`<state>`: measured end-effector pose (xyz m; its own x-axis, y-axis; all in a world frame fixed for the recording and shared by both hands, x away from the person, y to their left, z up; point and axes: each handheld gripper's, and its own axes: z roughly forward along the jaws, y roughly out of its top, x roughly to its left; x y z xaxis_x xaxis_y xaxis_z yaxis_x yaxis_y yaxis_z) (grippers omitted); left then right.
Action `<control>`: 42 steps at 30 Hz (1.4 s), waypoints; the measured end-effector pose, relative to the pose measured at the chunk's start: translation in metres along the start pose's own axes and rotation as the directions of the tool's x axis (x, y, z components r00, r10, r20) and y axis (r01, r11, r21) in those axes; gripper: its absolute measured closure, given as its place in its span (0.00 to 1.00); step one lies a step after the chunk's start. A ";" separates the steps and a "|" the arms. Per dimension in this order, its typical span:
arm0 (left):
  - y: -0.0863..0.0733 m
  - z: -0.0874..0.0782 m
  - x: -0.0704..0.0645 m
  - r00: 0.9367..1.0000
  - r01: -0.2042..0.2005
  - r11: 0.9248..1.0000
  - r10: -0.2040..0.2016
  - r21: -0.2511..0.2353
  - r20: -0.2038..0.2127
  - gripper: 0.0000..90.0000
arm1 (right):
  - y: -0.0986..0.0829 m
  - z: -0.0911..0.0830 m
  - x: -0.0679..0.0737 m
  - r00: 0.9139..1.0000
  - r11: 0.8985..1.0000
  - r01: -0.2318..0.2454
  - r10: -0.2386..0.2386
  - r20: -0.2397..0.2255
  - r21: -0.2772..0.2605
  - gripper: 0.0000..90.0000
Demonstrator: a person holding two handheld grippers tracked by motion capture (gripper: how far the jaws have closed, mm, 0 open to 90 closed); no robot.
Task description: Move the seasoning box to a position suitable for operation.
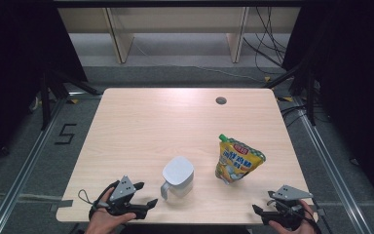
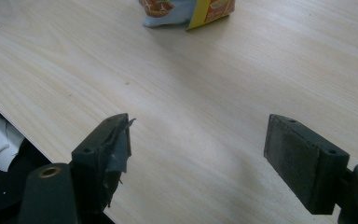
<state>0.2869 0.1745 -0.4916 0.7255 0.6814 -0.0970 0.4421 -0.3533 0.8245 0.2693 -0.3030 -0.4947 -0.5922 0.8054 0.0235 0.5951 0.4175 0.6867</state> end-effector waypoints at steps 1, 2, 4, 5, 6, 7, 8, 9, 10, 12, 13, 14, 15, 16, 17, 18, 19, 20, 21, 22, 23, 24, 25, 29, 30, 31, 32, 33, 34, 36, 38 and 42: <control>0.000 -0.001 0.002 1.000 -0.030 0.999 0.030 0.012 -0.004 0.28 | 0.000 0.000 0.000 1.000 1.000 0.002 -0.002 0.000 0.000 0.27; 0.001 -0.001 0.002 1.000 -0.028 1.000 0.028 0.012 -0.005 0.29 | 0.000 0.000 0.000 1.000 1.000 0.001 -0.001 -0.001 -0.005 0.27; 0.001 -0.001 0.000 1.000 0.000 1.000 0.000 -0.003 -0.006 0.30 | 0.000 0.000 0.000 1.000 1.000 0.003 -0.003 -0.002 -0.004 0.27; 0.001 -0.001 0.000 1.000 0.000 1.000 0.000 -0.003 -0.006 0.30 | 0.000 0.000 0.000 1.000 1.000 0.003 -0.003 -0.002 -0.004 0.27; 0.000 0.000 -0.001 1.000 0.007 1.000 -0.007 -0.014 -0.005 0.30 | 0.000 0.000 0.000 1.000 1.000 0.003 -0.003 -0.001 -0.004 0.27; 0.001 0.000 -0.001 1.000 0.005 1.000 -0.005 -0.005 -0.002 0.31 | 0.000 -0.001 -0.001 1.000 1.000 0.020 -0.020 0.017 -0.011 0.27; 0.001 0.000 -0.002 1.000 0.005 1.000 -0.005 -0.008 -0.003 0.31 | 0.001 -0.001 0.001 0.999 0.999 -0.031 0.031 -0.027 0.012 0.27; 0.000 0.001 -0.002 1.000 0.007 1.000 -0.007 -0.013 -0.001 0.31 | 0.000 0.000 0.001 1.000 1.000 -0.007 0.007 -0.004 0.001 0.27; 0.001 0.001 -0.002 1.000 -0.006 1.000 0.006 -0.001 -0.004 0.32 | 0.000 0.000 0.002 1.000 1.000 -0.015 0.015 0.007 -0.002 0.27; 0.002 0.002 -0.004 1.000 -0.004 1.000 0.004 -0.009 0.003 0.33 | 0.001 -0.001 0.001 1.000 1.000 -0.013 0.013 -0.012 0.010 0.27; 0.003 0.003 -0.006 1.000 -0.015 1.000 0.015 -0.005 -0.004 0.34 | 0.001 -0.001 0.001 1.000 1.000 -0.013 0.013 -0.011 0.010 0.27; 0.003 0.003 -0.006 1.000 -0.015 1.000 0.015 -0.005 -0.004 0.35 | 0.000 -0.001 0.001 1.000 1.000 -0.013 0.013 -0.011 0.011 0.27; 0.004 0.003 -0.006 1.000 -0.024 1.000 0.024 -0.001 0.005 0.35 | 0.000 -0.001 0.001 1.000 1.000 -0.013 0.013 -0.011 0.011 0.27; 0.006 0.004 -0.006 1.000 -0.026 1.000 0.026 -0.003 0.004 0.35 | 0.000 0.000 0.001 1.000 1.000 -0.011 0.011 -0.012 0.010 0.27; 0.006 0.005 -0.006 1.000 -0.023 1.000 0.023 -0.003 0.004 0.36 | 0.000 0.000 0.001 1.000 1.000 -0.011 0.011 -0.009 0.010 0.27; 0.007 0.006 -0.007 1.000 -0.026 1.000 0.026 -0.003 -0.003 0.37 | 0.000 0.000 0.001 1.000 1.000 0.000 0.000 -0.004 0.000 0.27; 0.007 0.007 -0.006 0.999 -0.036 0.999 0.036 0.003 0.006 0.38 | 0.000 0.001 0.000 1.000 1.000 0.001 0.000 -0.020 0.005 0.27; 0.008 0.009 -0.008 0.999 -0.035 0.999 0.035 0.003 0.008 0.39 | 0.000 0.001 0.002 1.000 1.000 -0.015 0.015 -0.001 -0.012 0.27; 0.008 0.009 -0.008 0.999 -0.035 0.999 0.035 0.003 0.008 0.40 | 0.000 0.002 -0.001 1.000 1.000 0.021 -0.021 0.000 -0.017 0.27; 0.008 0.012 -0.009 0.999 -0.027 1.000 0.027 -0.016 0.021 0.40 | 0.000 0.002 -0.001 1.000 1.000 0.021 -0.021 0.000 -0.017 0.27; 0.010 0.011 -0.010 0.999 -0.035 0.999 0.035 0.000 0.011 0.41 | 0.000 0.001 0.001 1.000 1.000 0.000 0.000 -0.001 -0.005 0.27; 0.010 0.013 -0.011 0.999 -0.038 0.999 0.038 -0.011 0.017 0.41 | 0.000 0.001 0.001 1.000 1.000 0.000 0.000 -0.001 -0.005 0.27; 0.011 0.014 -0.012 0.999 -0.036 0.999 0.036 -0.005 0.015 0.42 | 0.000 0.001 0.000 1.000 1.000 0.010 -0.010 0.003 -0.016 0.27; 0.012 0.021 -0.016 0.997 -0.079 0.997 0.079 0.005 0.016 0.45 | 0.000 0.000 0.001 1.000 1.000 -0.004 0.004 0.006 0.002 0.27; 0.013 0.021 -0.014 0.991 -0.133 0.991 0.133 0.029 0.000 0.46 | 0.000 0.001 0.001 1.000 1.000 0.003 -0.003 0.005 0.003 0.27; 0.014 0.023 -0.015 0.993 -0.121 0.992 0.121 0.020 0.013 0.48 | 0.000 0.001 0.001 1.000 1.000 0.009 -0.009 0.007 0.011 0.27; 0.013 0.026 -0.017 0.995 -0.104 0.994 0.104 0.015 0.013 0.48 | 0.000 0.001 0.001 1.000 1.000 0.009 -0.009 0.007 0.011 0.27; 0.014 0.027 -0.018 0.995 -0.097 0.995 0.096 0.024 0.024 0.49 | 0.001 0.001 0.002 1.000 1.000 -0.004 0.004 0.003 0.012 0.27; 0.015 0.027 -0.017 0.992 -0.122 0.992 0.122 0.039 0.014 0.52 | 0.001 0.000 0.002 1.000 1.000 -0.010 0.010 0.001 0.011 0.27; 0.016 0.031 -0.021 0.995 -0.102 0.995 0.102 0.008 0.023 0.53 | 0.000 0.001 0.001 1.000 1.000 0.010 -0.010 0.006 0.008 0.27; 0.017 0.033 -0.021 0.994 -0.107 0.994 0.107 -0.005 0.029 0.63 | 0.000 0.001 0.001 1.000 1.000 0.006 -0.006 0.005 0.010 0.27; 0.019 0.035 -0.024 0.991 -0.123 0.992 0.124 -0.009 0.047 0.72 | 0.000 0.001 0.002 1.000 1.000 0.000 0.000 0.001 0.016 0.27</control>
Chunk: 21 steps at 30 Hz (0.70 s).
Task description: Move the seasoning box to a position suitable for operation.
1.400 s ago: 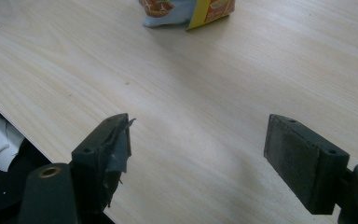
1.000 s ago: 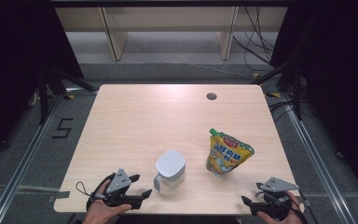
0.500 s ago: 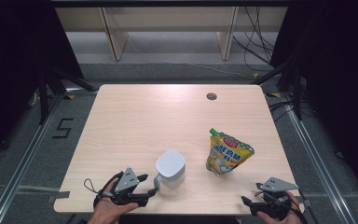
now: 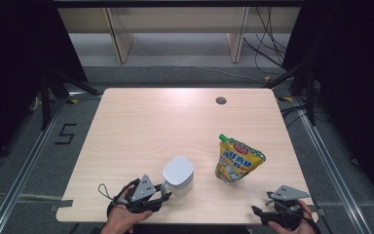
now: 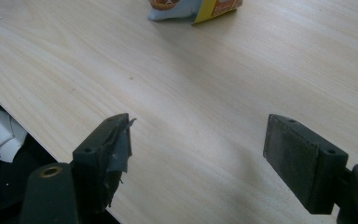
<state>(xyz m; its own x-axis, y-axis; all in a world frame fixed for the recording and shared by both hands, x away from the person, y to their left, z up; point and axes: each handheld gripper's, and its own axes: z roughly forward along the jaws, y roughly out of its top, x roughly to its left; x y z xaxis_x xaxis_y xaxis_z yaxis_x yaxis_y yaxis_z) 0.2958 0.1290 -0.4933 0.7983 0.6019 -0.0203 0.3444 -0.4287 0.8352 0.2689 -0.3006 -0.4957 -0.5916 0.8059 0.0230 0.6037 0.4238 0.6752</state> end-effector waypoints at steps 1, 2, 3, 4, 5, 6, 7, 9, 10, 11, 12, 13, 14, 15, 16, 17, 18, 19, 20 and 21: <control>0.001 -0.001 0.002 0.999 -0.043 0.999 0.043 0.011 -0.008 0.74 | 0.000 0.000 0.000 1.000 1.000 -0.001 0.001 0.001 -0.003 0.27; 0.000 -0.001 0.001 1.000 -0.027 1.000 0.027 0.005 -0.008 0.74 | 0.001 -0.001 0.001 1.000 1.000 -0.010 0.010 0.000 -0.002 0.27; 0.000 0.000 0.001 1.000 -0.004 1.000 0.004 0.003 -0.011 0.75 | 0.001 -0.001 0.000 1.000 1.000 -0.009 0.009 -0.001 -0.004 0.27; 0.000 -0.002 0.004 1.000 -0.014 1.000 0.014 0.012 -0.014 0.75 | 0.000 -0.001 -0.001 1.000 1.000 0.011 -0.011 0.002 -0.005 0.27; -0.001 -0.003 0.005 1.000 0.003 1.000 -0.003 0.007 -0.020 0.75 | 0.000 -0.001 -0.001 1.000 1.000 0.014 -0.014 0.003 -0.004 0.27; -0.001 -0.004 0.009 1.000 -0.010 1.000 0.011 0.011 -0.025 0.75 | 0.000 -0.001 -0.001 1.000 1.000 0.016 -0.016 0.003 -0.004 0.27; -0.003 -0.004 0.010 0.999 0.024 1.000 -0.024 0.000 -0.032 0.75 | 0.000 -0.001 -0.001 1.000 1.000 0.017 -0.017 0.003 -0.004 0.27; -0.003 -0.007 0.016 0.999 0.016 1.000 -0.015 0.011 -0.051 0.75 | 0.000 -0.001 0.000 1.000 1.000 0.014 -0.014 0.002 -0.004 0.27; -0.004 -0.008 0.020 0.998 0.028 1.000 -0.027 0.007 -0.059 0.75 | 0.000 -0.001 -0.001 1.000 1.000 0.015 -0.015 0.002 -0.004 0.27; -0.006 -0.009 0.026 0.996 0.040 0.999 -0.040 -0.003 -0.080 0.75 | 0.001 -0.001 0.001 1.000 1.000 -0.004 0.004 -0.001 -0.002 0.27; -0.006 -0.009 0.026 0.996 0.040 0.999 -0.040 -0.003 -0.080 0.75 | 0.001 -0.001 0.001 1.000 1.000 -0.013 0.013 -0.011 0.006 0.27; -0.007 -0.009 0.032 0.994 0.048 0.999 -0.049 -0.016 -0.102 0.76 | 0.000 0.000 -0.001 1.000 1.000 0.011 -0.011 -0.006 -0.004 0.27; -0.007 -0.009 0.032 0.994 0.048 0.999 -0.049 -0.016 -0.102 0.76 | 0.000 0.000 -0.001 1.000 1.000 0.011 -0.011 -0.006 -0.004 0.27; -0.007 -0.009 0.035 0.993 0.043 0.999 -0.045 -0.022 -0.107 0.76 | 0.000 -0.001 0.000 1.000 1.000 0.013 -0.013 0.000 -0.004 0.27; -0.008 -0.008 0.035 0.991 0.074 0.997 -0.076 -0.029 -0.108 0.76 | 0.001 0.000 0.000 1.000 1.000 0.012 -0.012 0.000 -0.005 0.27; -0.008 -0.007 0.036 0.990 0.079 0.996 -0.082 -0.031 -0.118 0.76 | 0.001 -0.001 0.002 1.000 1.000 -0.009 0.009 -0.004 0.006 0.27; -0.008 -0.007 0.036 0.990 0.079 0.996 -0.082 -0.031 -0.118 0.76 | 0.001 -0.001 0.002 1.000 1.000 -0.009 0.009 -0.004 0.006 0.27; -0.008 -0.007 0.037 0.990 0.061 0.998 -0.065 -0.030 -0.123 0.76 | 0.001 -0.001 0.003 1.000 1.000 -0.013 0.013 -0.003 0.005 0.27; -0.007 -0.007 0.038 0.991 0.051 0.998 -0.055 -0.038 -0.124 0.76 | 0.001 0.000 0.003 1.000 1.000 -0.008 0.008 -0.005 0.005 0.27; -0.007 -0.006 0.040 0.991 0.048 0.998 -0.052 -0.037 -0.126 0.76 | 0.001 0.001 0.002 1.000 1.000 0.004 -0.004 -0.006 -0.008 0.27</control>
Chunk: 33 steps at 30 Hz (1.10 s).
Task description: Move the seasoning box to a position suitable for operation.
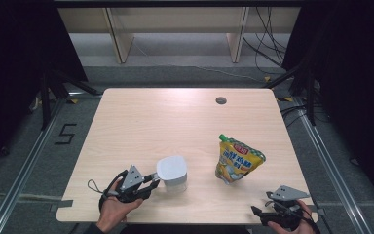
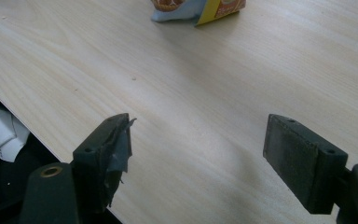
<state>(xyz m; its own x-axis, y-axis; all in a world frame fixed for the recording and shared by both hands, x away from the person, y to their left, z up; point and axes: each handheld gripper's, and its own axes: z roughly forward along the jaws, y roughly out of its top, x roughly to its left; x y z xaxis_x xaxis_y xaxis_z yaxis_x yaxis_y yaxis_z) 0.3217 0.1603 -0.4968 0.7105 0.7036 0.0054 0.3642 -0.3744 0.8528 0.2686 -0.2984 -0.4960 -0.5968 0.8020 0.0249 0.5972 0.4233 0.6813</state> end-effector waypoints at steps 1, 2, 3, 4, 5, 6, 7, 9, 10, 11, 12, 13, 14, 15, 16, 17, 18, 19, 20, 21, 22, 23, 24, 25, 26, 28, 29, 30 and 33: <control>0.000 0.000 -0.001 1.000 0.028 1.000 -0.028 0.004 -0.003 0.77 | 0.000 -0.001 -0.001 1.000 1.000 0.010 -0.010 0.004 0.005 0.27; 0.000 0.001 0.001 1.000 0.023 1.000 -0.023 0.004 0.007 0.77 | 0.000 -0.001 -0.001 1.000 1.000 0.008 -0.008 0.004 0.009 0.27; 0.000 0.001 0.001 1.000 0.018 1.000 -0.018 -0.001 0.011 0.77 | 0.000 -0.001 -0.001 1.000 1.000 0.009 -0.009 0.003 0.009 0.27; 0.000 0.001 0.003 1.000 -0.002 1.000 0.002 -0.010 0.024 0.77 | 0.000 0.000 -0.001 1.000 1.000 0.015 -0.015 0.004 0.003 0.27; 0.000 0.001 0.003 0.999 -0.007 1.000 0.007 -0.005 0.031 0.77 | 0.000 0.000 -0.001 1.000 1.000 0.016 -0.016 0.002 0.003 0.27; -0.001 0.001 0.003 0.999 -0.002 1.000 0.002 -0.004 0.036 0.77 | 0.001 -0.001 0.000 1.000 1.000 0.001 -0.001 -0.003 0.011 0.27; 0.000 0.000 0.003 0.999 -0.010 1.000 0.010 0.002 0.037 0.77 | 0.000 0.000 -0.001 1.000 1.000 0.021 -0.021 0.000 0.005 0.27; -0.001 0.000 0.002 0.999 -0.008 1.000 0.008 -0.007 0.053 0.77 | 0.001 0.000 -0.001 1.000 1.000 0.023 -0.023 -0.001 0.007 0.27; 0.000 0.000 0.001 0.998 -0.012 1.000 0.012 0.000 0.062 0.77 | 0.000 0.000 -0.001 1.000 1.000 0.027 -0.027 0.001 0.006 0.27; 0.000 0.001 0.000 0.997 -0.030 1.000 0.030 -0.001 0.070 0.77 | 0.001 0.000 0.000 1.000 1.000 0.010 -0.010 -0.002 0.014 0.27; 0.000 0.001 -0.002 0.996 -0.029 1.000 0.029 -0.003 0.083 0.77 | 0.001 0.000 0.000 1.000 1.000 0.010 -0.010 -0.002 0.014 0.27; 0.001 0.002 -0.004 0.995 -0.037 0.999 0.037 -0.007 0.091 0.77 | 0.001 0.000 0.000 1.000 1.000 0.014 -0.014 -0.002 0.014 0.27; 0.001 0.002 -0.006 0.994 -0.037 0.999 0.038 -0.002 0.101 0.77 | 0.001 0.000 -0.001 1.000 1.000 0.030 -0.030 0.001 0.006 0.27; 0.001 0.002 -0.007 0.993 -0.047 0.999 0.046 0.002 0.105 0.77 | 0.001 0.000 -0.001 1.000 1.000 0.030 -0.030 0.001 0.006 0.27; 0.002 0.002 -0.009 0.992 -0.064 0.998 0.063 0.009 0.114 0.77 | 0.001 0.000 0.000 1.000 1.000 0.028 -0.028 0.000 0.007 0.27; 0.003 0.002 -0.014 0.990 -0.067 0.998 0.066 0.004 0.125 0.77 | 0.001 0.000 0.000 1.000 1.000 0.027 -0.027 -0.003 0.007 0.27; 0.003 0.002 -0.014 0.990 -0.067 0.998 0.066 0.004 0.125 0.77 | 0.001 0.000 0.000 1.000 1.000 0.027 -0.027 -0.003 0.007 0.27; 0.003 0.003 -0.015 0.988 -0.075 0.997 0.073 0.005 0.135 0.77 | 0.001 0.000 0.000 1.000 1.000 0.027 -0.027 -0.003 0.007 0.27; 0.003 0.004 -0.017 0.988 -0.071 0.997 0.072 -0.005 0.140 0.77 | 0.001 0.000 0.000 1.000 0.999 0.032 -0.032 -0.001 0.007 0.27; 0.004 0.003 -0.018 0.988 -0.078 0.997 0.076 0.011 0.137 0.77 | 0.001 0.000 0.000 1.000 1.000 0.029 -0.029 -0.002 0.008 0.27; 0.004 0.004 -0.020 0.986 -0.083 0.997 0.081 0.006 0.143 0.77 | 0.001 0.000 0.000 1.000 1.000 0.028 -0.028 -0.002 0.008 0.27; 0.004 0.004 -0.020 0.986 -0.083 0.997 0.081 0.006 0.143 0.77 | 0.001 0.000 0.000 1.000 1.000 0.028 -0.028 -0.003 0.009 0.27; 0.004 0.004 -0.020 0.985 -0.089 0.996 0.087 0.002 0.148 0.77 | 0.001 0.000 0.000 1.000 1.000 0.028 -0.028 -0.003 0.009 0.27; 0.004 0.005 -0.021 0.985 -0.088 0.996 0.088 -0.006 0.151 0.77 | 0.001 0.000 0.000 1.000 1.000 0.028 -0.028 -0.003 0.010 0.27; 0.005 0.004 -0.020 0.983 -0.100 0.995 0.099 0.001 0.157 0.77 | 0.001 0.000 0.000 1.000 0.999 0.029 -0.029 -0.005 0.015 0.27; 0.005 0.004 -0.022 0.983 -0.091 0.996 0.090 -0.005 0.161 0.77 | 0.001 0.000 0.000 1.000 0.999 0.030 -0.030 -0.008 0.017 0.27; 0.005 0.005 -0.023 0.981 -0.094 0.996 0.094 -0.008 0.168 0.77 | 0.001 0.000 0.001 1.000 0.999 0.030 -0.030 -0.008 0.020 0.27; 0.005 0.006 -0.024 0.981 -0.088 0.996 0.091 -0.021 0.173 0.77 | 0.001 0.000 0.001 1.000 0.999 0.030 -0.030 -0.008 0.020 0.27; 0.006 0.007 -0.026 0.976 -0.109 0.994 0.111 -0.019 0.187 0.76 | 0.000 0.000 0.000 0.999 0.999 0.043 -0.043 -0.010 0.013 0.28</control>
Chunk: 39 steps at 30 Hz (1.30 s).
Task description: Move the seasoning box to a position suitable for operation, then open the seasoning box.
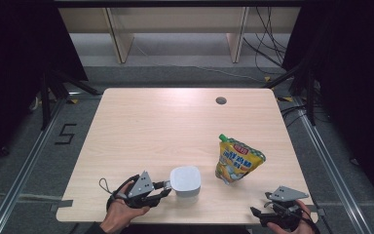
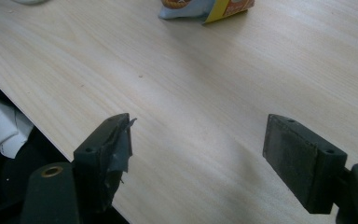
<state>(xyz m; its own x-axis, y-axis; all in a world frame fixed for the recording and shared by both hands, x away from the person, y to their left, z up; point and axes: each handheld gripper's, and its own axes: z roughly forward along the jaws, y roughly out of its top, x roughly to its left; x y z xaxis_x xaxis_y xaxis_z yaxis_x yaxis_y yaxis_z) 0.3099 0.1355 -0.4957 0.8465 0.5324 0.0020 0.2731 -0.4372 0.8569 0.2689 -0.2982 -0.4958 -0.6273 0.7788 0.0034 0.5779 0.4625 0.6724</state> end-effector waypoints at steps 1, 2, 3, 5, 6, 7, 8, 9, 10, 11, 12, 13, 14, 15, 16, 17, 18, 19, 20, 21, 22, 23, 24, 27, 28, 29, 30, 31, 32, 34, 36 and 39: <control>0.000 0.000 0.000 1.000 -0.003 1.000 0.003 0.012 0.006 0.76 | 0.000 0.000 0.000 1.000 1.000 -0.003 0.003 0.001 -0.006 0.28; 0.000 0.002 -0.002 1.000 0.006 1.000 -0.006 -0.003 0.012 0.76 | 0.000 0.000 -0.001 1.000 1.000 0.000 0.000 0.001 -0.006 0.28; 0.001 0.004 -0.003 1.000 0.004 1.000 -0.005 0.008 0.026 0.76 | -0.001 0.000 0.000 1.000 1.000 -0.005 0.005 -0.002 -0.002 0.28; 0.002 0.003 -0.002 1.000 -0.012 1.000 0.012 0.018 0.010 0.76 | -0.001 0.000 0.001 1.000 1.000 -0.004 0.004 -0.003 -0.003 0.28; 0.002 0.004 -0.001 1.000 -0.014 1.000 0.014 0.018 0.017 0.76 | -0.001 -0.001 0.002 1.000 1.000 -0.006 0.006 -0.002 -0.001 0.28; 0.002 0.006 -0.001 1.000 0.003 1.000 -0.004 0.010 0.026 0.76 | -0.001 -0.001 0.002 1.000 1.000 -0.001 0.001 -0.008 -0.006 0.28; 0.003 0.006 -0.001 1.000 0.005 1.000 -0.005 0.016 0.025 0.76 | -0.001 -0.001 0.002 1.000 1.000 -0.001 0.001 -0.008 -0.006 0.28; 0.003 0.006 0.001 1.000 -0.010 1.000 0.010 0.021 0.015 0.76 | -0.002 -0.002 0.002 1.000 1.000 -0.003 0.003 -0.009 -0.005 0.28; 0.004 0.006 0.002 1.000 -0.018 1.000 0.017 0.022 0.019 0.76 | -0.002 -0.002 0.001 1.000 1.000 0.009 -0.009 -0.004 -0.008 0.28; 0.004 0.007 0.001 1.000 0.012 1.000 -0.013 0.025 0.020 0.76 | -0.003 -0.003 0.002 1.000 1.000 -0.007 0.007 -0.005 0.000 0.28; 0.004 0.007 0.002 1.000 0.006 1.000 -0.007 0.029 0.021 0.76 | -0.003 -0.003 0.002 1.000 1.000 -0.010 0.010 -0.003 -0.005 0.28; 0.004 0.007 0.002 1.000 0.002 0.999 -0.003 0.032 0.022 0.76 | -0.004 -0.003 0.001 1.000 1.000 -0.002 0.002 -0.001 -0.005 0.28; 0.004 0.007 0.002 1.000 0.008 1.000 -0.009 0.025 0.027 0.76 | -0.004 -0.003 0.001 1.000 1.000 -0.002 0.002 0.002 -0.009 0.28; 0.004 0.007 0.002 1.000 0.008 1.000 -0.009 0.021 0.024 0.76 | -0.004 -0.003 0.001 1.000 1.000 -0.005 0.005 0.003 -0.008 0.28; 0.004 0.007 0.002 1.000 0.010 1.000 -0.011 0.021 0.024 0.76 | -0.004 -0.003 0.001 1.000 1.000 -0.001 0.001 0.004 -0.011 0.28; 0.003 0.006 0.001 0.999 0.027 0.999 -0.028 0.022 0.023 0.74 | -0.004 -0.003 0.001 1.000 1.000 -0.002 0.002 0.003 -0.009 0.28; 0.003 0.006 0.001 0.999 0.027 0.999 -0.028 0.022 0.023 0.69 | -0.004 -0.003 0.001 1.000 1.000 -0.002 0.002 0.003 -0.009 0.28; 0.003 0.006 0.003 0.999 0.010 1.000 -0.011 0.024 0.031 0.69 | -0.004 -0.003 0.002 1.000 1.000 -0.008 0.008 0.001 -0.007 0.28; 0.002 0.006 0.002 0.998 0.047 0.998 -0.049 0.035 0.042 0.64 | -0.004 -0.003 0.001 1.000 1.000 -0.007 0.007 0.000 -0.004 0.28; 0.000 0.006 0.002 0.998 0.047 0.998 -0.048 0.033 0.044 0.59 | -0.004 -0.003 0.001 1.000 1.000 -0.007 0.007 -0.001 -0.003 0.28; 0.000 0.004 0.004 0.998 0.032 0.999 -0.034 0.042 0.043 0.55 | -0.004 -0.003 0.001 1.000 1.000 -0.005 0.005 0.001 -0.007 0.28; -0.001 0.003 0.003 0.997 0.058 0.998 -0.059 0.029 0.039 0.50 | -0.005 -0.004 0.001 1.000 1.000 -0.012 0.012 0.005 -0.001 0.28; -0.001 0.002 0.005 0.998 0.053 0.998 -0.054 0.027 0.044 0.48 | -0.005 -0.003 0.001 1.000 1.000 -0.015 0.015 0.000 -0.001 0.28; 0.001 -0.008 0.007 0.996 0.070 0.997 -0.071 0.026 0.060 0.42 | -0.005 -0.004 0.001 1.000 1.000 -0.013 0.013 0.000 0.006 0.28; 0.002 -0.010 0.007 0.995 0.066 0.997 -0.068 0.029 0.077 0.38 | -0.005 -0.004 0.001 1.000 1.000 -0.008 0.008 -0.002 -0.001 0.28; 0.002 -0.013 0.008 0.995 0.057 0.998 -0.059 0.031 0.080 0.37 | -0.005 -0.004 0.002 1.000 1.000 -0.014 0.014 -0.004 0.001 0.28; 0.002 -0.015 0.007 0.995 0.064 0.998 -0.065 0.017 0.081 0.37 | -0.005 -0.004 0.001 1.000 1.000 -0.012 0.012 -0.002 0.000 0.28; 0.002 -0.016 0.006 0.994 0.074 0.997 -0.074 0.013 0.084 0.36 | -0.005 -0.004 0.001 1.000 1.000 -0.013 0.013 -0.002 0.000 0.28; 0.003 -0.019 0.006 0.993 0.077 0.997 -0.079 0.016 0.091 0.36 | -0.005 -0.003 0.003 0.999 0.999 -0.036 0.036 -0.005 0.007 0.28; 0.004 -0.021 0.005 0.993 0.075 0.997 -0.076 0.011 0.085 0.37 | -0.006 -0.003 0.003 0.999 0.999 -0.041 0.041 -0.003 0.003 0.28; 0.006 -0.023 0.003 0.993 0.085 0.996 -0.085 0.003 0.088 0.38 | -0.005 -0.004 0.001 1.000 1.000 -0.018 0.018 0.002 -0.002 0.27; 0.009 -0.027 0.001 0.992 0.088 0.996 -0.086 -0.015 0.095 0.43 | -0.005 -0.003 0.002 1.000 1.000 -0.018 0.018 0.002 -0.005 0.27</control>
<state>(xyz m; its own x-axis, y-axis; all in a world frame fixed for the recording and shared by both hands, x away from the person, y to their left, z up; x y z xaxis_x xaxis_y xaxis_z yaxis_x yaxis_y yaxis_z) 0.3011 0.1512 -0.4739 0.8593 0.4969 -0.1209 0.3398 -0.3781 0.8612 0.2632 -0.3000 -0.4963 -0.6158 0.7878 0.0144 0.5868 0.4464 0.6756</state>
